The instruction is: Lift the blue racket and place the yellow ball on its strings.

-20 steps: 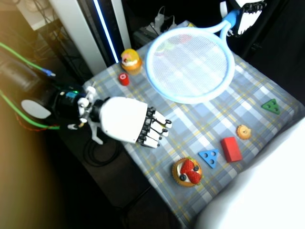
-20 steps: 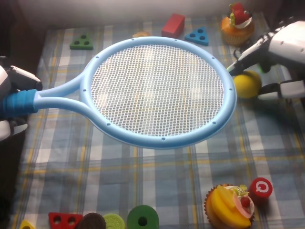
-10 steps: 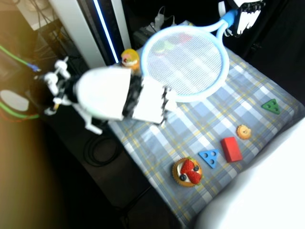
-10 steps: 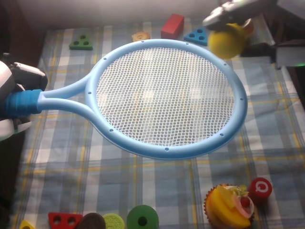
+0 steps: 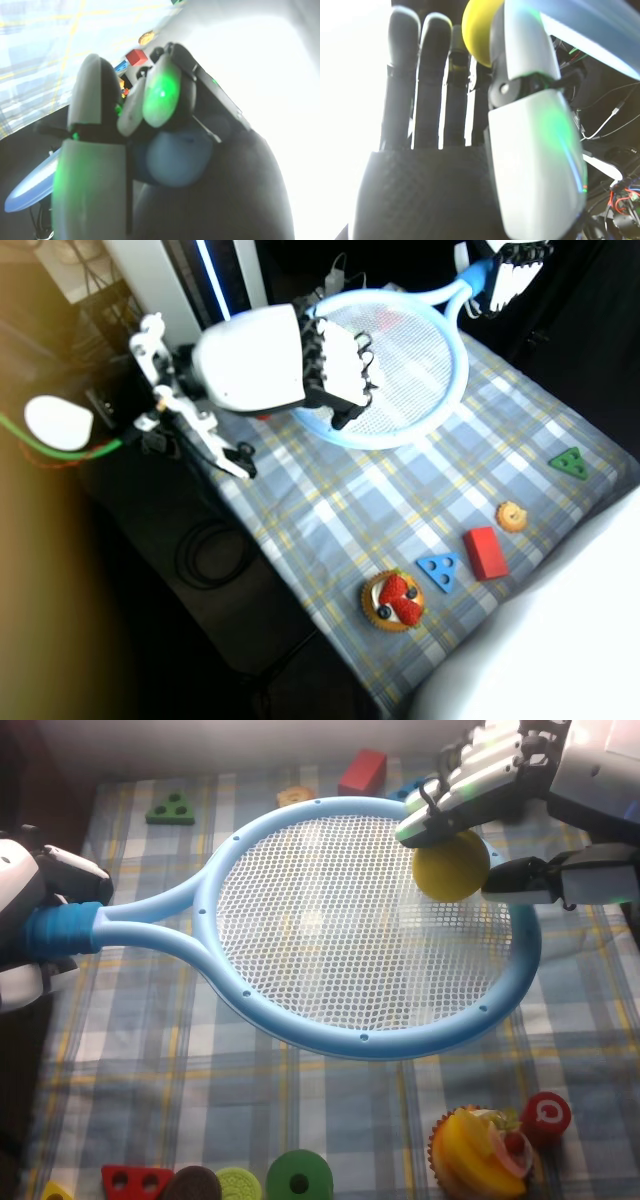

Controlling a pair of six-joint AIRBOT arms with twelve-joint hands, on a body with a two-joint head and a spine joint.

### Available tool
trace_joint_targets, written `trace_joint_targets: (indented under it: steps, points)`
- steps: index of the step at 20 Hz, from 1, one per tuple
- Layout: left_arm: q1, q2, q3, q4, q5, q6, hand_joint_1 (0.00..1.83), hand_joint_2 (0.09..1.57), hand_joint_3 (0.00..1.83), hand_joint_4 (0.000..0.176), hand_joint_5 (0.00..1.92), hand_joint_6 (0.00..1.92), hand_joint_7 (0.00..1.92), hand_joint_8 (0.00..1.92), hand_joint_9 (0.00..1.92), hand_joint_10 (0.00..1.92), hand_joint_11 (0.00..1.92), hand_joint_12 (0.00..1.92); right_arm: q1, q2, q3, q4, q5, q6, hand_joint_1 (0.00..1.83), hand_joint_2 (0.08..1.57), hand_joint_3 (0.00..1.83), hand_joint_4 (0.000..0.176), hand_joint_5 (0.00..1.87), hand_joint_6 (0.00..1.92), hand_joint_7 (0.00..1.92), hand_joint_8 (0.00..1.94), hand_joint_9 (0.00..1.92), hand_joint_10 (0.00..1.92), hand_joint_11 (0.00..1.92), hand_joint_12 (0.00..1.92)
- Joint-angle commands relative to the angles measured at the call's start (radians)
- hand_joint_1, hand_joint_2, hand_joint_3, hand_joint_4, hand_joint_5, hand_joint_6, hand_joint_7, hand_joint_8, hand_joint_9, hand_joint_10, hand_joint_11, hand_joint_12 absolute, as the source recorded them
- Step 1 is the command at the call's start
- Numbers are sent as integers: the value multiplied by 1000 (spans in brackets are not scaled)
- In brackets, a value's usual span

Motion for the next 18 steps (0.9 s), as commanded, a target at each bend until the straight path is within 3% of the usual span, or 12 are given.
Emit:
trace_joint_targets:
  steps: [1, 2, 4, 7, 11, 13, 14, 15, 18]
  points:
    - [-11, 2, 3, 22, -128, -4, 1649, 1190, 5, 176, 908, 1921, 1353, 1921, 1576, 1921, 1592, 1921, 16, 2, -7, 46, 110, 1, 1158, 1070, 0, 0, 809, 384, 711, 580, 614, 772, 481, 1244]
    - [-11, 2, 2, 22, -129, -4, 1630, 1193, 6, 176, 895, 1921, 1361, 1921, 1585, 1921, 1568, 1921, 16, 6, -9, 46, 110, 1, 1206, 1023, 0, 0, 795, 97, 743, 310, 626, 585, 447, 1140]
    - [-11, 2, 2, 22, -134, -4, 1628, 1189, 3, 176, 856, 1921, 1352, 1921, 1585, 1921, 1543, 1921, 16, 9, -11, 51, 112, 1, 1222, 1006, 1, 0, 699, 3, 753, 34, 658, 282, 379, 1061]
    - [-12, 2, 2, 22, -137, -4, 1597, 1192, 4, 176, 849, 1921, 1347, 1921, 1575, 1921, 1564, 1921, 16, 12, -11, 77, 127, 1, 1240, 995, 0, 0, 579, 1, 618, 0, 576, 146, 222, 1200]
    - [-12, 3, 2, 21, -139, 6, 1578, 1205, 8, 176, 842, 1921, 1327, 1921, 1543, 1921, 1514, 1921, 16, 22, -29, 114, 149, -33, 1316, 1009, 1, 0, 368, 0, 486, 0, 534, 42, 131, 1195]
    - [-12, 3, 3, 21, -139, 11, 1602, 1201, 5, 176, 827, 1921, 1316, 1921, 1533, 1921, 1495, 1921, 16, 25, -34, 137, 162, -45, 1311, 1010, 0, 22, 288, 0, 451, 0, 524, 17, 78, 1277]
    - [-12, 4, 3, 21, -138, 13, 1595, 1200, 4, 176, 813, 1921, 1310, 1921, 1523, 1921, 1511, 1921, 15, 27, -35, 148, 167, -49, 1320, 1014, 2, 26, 248, 0, 442, 0, 526, 16, 77, 1286]
    - [-12, 4, 4, 21, -137, 16, 1606, 1202, 4, 176, 811, 1921, 1305, 1921, 1518, 1921, 1520, 1921, 14, 30, -36, 157, 169, -54, 1315, 1016, 2, 19, 230, 0, 424, 0, 510, 8, 59, 1281]
    - [-14, 2, 7, 18, -131, 30, 1558, 1248, 20, 176, 772, 1921, 1272, 1921, 1497, 1921, 1467, 1921, 1, 36, -40, 185, 176, -68, 1273, 1032, 3, 34, 187, 0, 376, 1, 386, 0, 11, 1035]
